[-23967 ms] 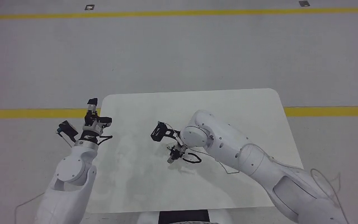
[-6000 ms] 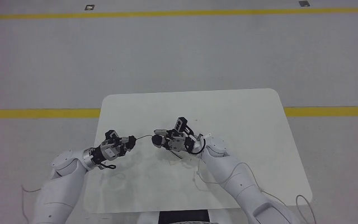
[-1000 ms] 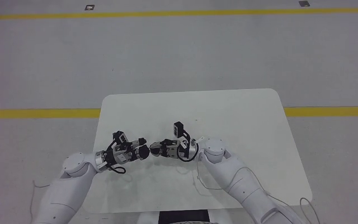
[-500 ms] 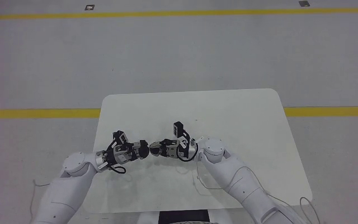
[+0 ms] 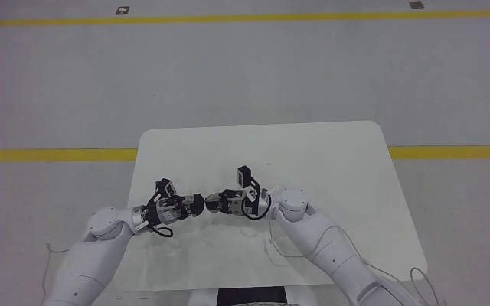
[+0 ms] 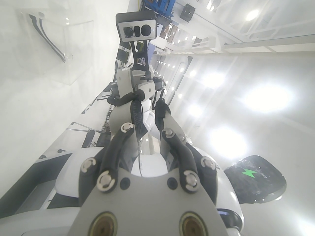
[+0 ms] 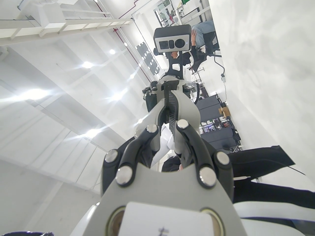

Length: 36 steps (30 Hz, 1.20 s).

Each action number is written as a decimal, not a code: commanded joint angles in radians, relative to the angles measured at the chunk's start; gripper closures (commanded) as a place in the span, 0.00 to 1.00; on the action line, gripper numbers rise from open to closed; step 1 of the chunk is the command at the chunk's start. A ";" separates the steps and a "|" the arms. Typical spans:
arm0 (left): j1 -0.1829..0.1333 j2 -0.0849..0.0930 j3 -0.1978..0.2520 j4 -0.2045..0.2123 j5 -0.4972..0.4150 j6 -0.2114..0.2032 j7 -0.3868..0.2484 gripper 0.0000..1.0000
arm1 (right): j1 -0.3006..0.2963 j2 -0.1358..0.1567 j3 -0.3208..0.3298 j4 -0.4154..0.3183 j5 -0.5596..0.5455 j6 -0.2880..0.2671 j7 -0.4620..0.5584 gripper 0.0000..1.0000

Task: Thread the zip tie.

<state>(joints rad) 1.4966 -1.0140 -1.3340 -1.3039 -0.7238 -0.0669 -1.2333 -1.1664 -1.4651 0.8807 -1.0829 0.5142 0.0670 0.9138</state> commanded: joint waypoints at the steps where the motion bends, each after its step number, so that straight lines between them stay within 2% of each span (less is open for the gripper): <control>1: -0.003 0.001 0.003 0.003 -0.001 0.000 0.000 0.88 | 0.002 0.000 -0.001 0.002 0.003 -0.003 0.000 1.00; 7: -0.013 0.003 0.012 0.011 -0.004 0.000 0.000 0.90 | 0.007 0.000 -0.003 0.008 0.011 -0.010 0.000 1.00; 17: -0.031 0.005 0.029 0.030 -0.009 0.000 0.003 1.00 | 0.016 0.001 -0.008 0.018 0.019 -0.014 0.004 1.00; 25: -0.045 0.007 0.040 0.046 -0.016 -0.002 0.004 1.00 | 0.027 0.001 -0.014 0.030 0.026 -0.017 0.011 1.00; 26: -0.047 0.007 0.041 0.048 -0.019 -0.003 0.004 1.00 | 0.029 0.001 -0.015 0.031 0.026 -0.018 0.014 0.80; 27: -0.049 0.007 0.042 0.049 -0.020 -0.004 0.003 1.00 | 0.029 0.001 -0.015 0.033 0.029 -0.020 0.017 0.31; 28: -0.050 0.008 0.042 0.050 -0.023 -0.007 0.002 1.00 | 0.030 0.001 -0.014 0.035 0.032 -0.023 0.019 0.00; 36: -0.060 0.011 0.035 0.062 -0.053 -0.024 -0.020 1.00 | 0.028 0.012 0.019 0.042 0.032 -0.050 0.001 0.00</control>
<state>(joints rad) 1.4377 -1.0036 -1.2972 -1.2427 -0.7744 -0.0884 -1.2491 -1.1371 -1.4562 0.8911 -1.0408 0.5473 0.0190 0.9173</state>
